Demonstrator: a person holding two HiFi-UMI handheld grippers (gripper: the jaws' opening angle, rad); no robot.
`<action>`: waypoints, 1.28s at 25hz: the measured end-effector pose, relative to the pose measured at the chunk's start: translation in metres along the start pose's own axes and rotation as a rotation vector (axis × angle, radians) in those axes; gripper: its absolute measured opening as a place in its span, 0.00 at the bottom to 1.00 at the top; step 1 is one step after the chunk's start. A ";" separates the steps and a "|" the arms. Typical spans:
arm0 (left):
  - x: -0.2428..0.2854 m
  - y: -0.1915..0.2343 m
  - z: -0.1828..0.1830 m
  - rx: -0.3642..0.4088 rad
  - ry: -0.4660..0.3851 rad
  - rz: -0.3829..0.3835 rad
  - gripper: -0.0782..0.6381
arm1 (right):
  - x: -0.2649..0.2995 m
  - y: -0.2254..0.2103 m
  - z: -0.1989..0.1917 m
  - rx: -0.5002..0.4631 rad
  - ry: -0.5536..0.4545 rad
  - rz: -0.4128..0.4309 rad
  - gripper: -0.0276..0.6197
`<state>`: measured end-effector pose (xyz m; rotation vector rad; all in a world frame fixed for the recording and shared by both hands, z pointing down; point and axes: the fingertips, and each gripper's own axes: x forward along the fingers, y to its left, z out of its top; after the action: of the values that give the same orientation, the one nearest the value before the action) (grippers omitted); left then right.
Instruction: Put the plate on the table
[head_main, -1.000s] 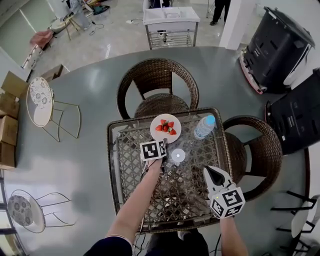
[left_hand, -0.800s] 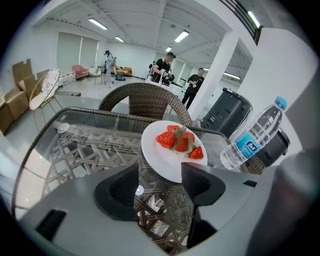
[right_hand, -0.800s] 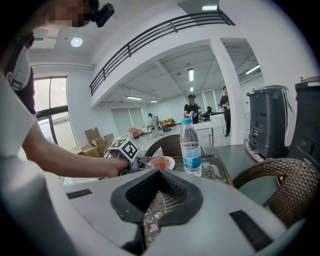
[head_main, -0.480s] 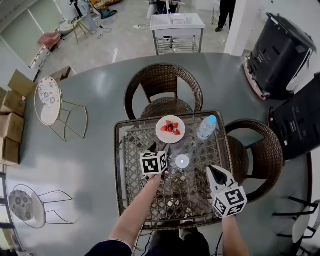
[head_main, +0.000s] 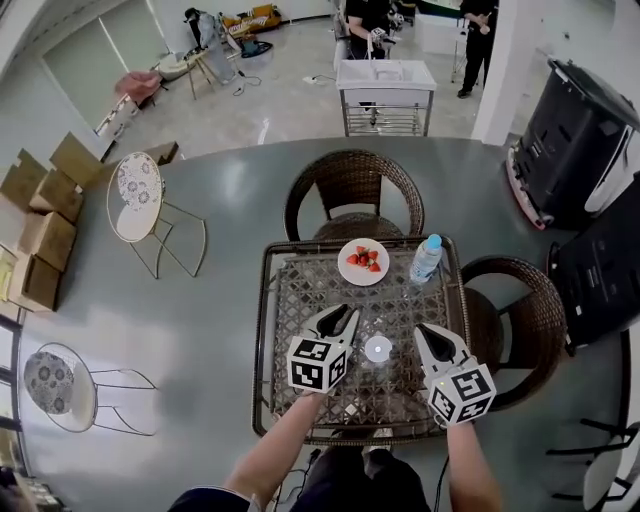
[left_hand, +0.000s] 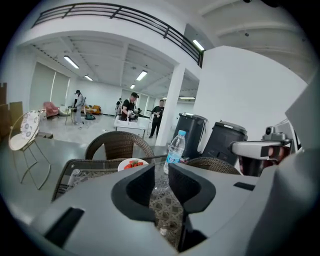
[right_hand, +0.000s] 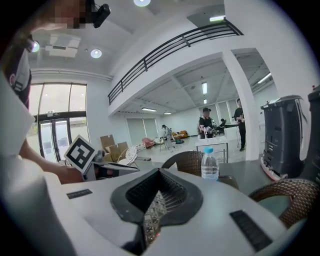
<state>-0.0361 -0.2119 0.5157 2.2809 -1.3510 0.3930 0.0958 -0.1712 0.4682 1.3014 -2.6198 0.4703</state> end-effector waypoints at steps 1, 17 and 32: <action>-0.010 -0.007 0.005 0.008 -0.019 -0.007 0.22 | -0.001 0.004 0.005 -0.011 -0.010 0.013 0.05; -0.128 -0.098 0.044 0.051 -0.217 -0.077 0.12 | -0.052 0.069 0.056 -0.092 -0.126 0.160 0.05; -0.160 -0.129 0.048 0.064 -0.264 -0.078 0.12 | -0.081 0.093 0.073 -0.123 -0.191 0.206 0.05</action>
<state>0.0018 -0.0634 0.3702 2.4984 -1.3840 0.1135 0.0690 -0.0839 0.3576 1.0945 -2.9045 0.2165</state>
